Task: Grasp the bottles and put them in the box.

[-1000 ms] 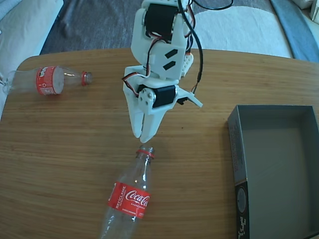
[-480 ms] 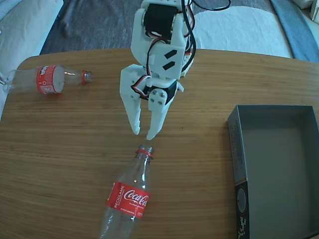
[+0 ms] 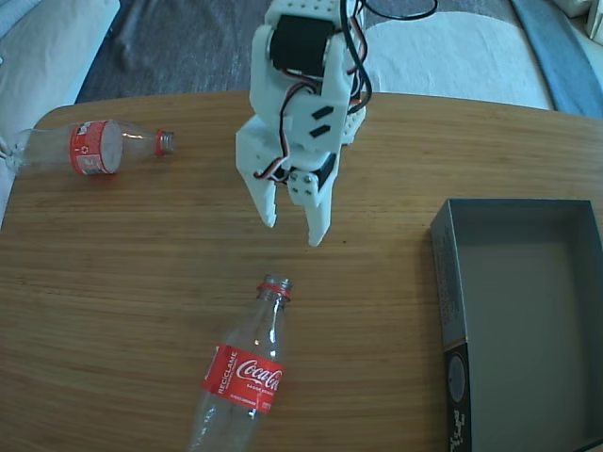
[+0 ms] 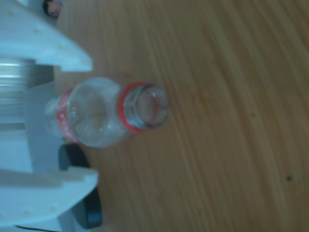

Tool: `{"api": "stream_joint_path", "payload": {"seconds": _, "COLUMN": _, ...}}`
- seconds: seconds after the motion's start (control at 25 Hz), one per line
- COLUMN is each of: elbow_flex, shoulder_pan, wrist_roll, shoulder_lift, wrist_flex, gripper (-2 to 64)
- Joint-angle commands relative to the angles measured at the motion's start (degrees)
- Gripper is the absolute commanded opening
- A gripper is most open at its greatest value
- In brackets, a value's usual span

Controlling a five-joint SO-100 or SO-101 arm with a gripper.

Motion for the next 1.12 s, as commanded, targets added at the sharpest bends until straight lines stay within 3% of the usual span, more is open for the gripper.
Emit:
{"api": "stream_joint_path", "payload": {"seconds": 0.0, "elbow_flex": -5.71, "shoulder_pan": 0.97, "wrist_roll": 0.0, "shoulder_lift": -2.81, "wrist_flex": 0.35, "gripper": 22.1}}
{"api": "stream_joint_path", "payload": {"seconds": 0.4, "elbow_flex": -13.8, "shoulder_pan": 1.32, "wrist_roll": -0.09, "shoulder_lift": -12.83, "wrist_flex": 0.35, "gripper": 23.2}}
{"api": "stream_joint_path", "payload": {"seconds": 0.64, "elbow_flex": -17.05, "shoulder_pan": 1.05, "wrist_roll": 4.39, "shoulder_lift": -15.38, "wrist_flex": 0.0, "gripper": 38.3}}
{"api": "stream_joint_path", "payload": {"seconds": 1.08, "elbow_flex": -23.29, "shoulder_pan": 0.35, "wrist_roll": 4.48, "shoulder_lift": -24.17, "wrist_flex": 0.18, "gripper": 42.8}}
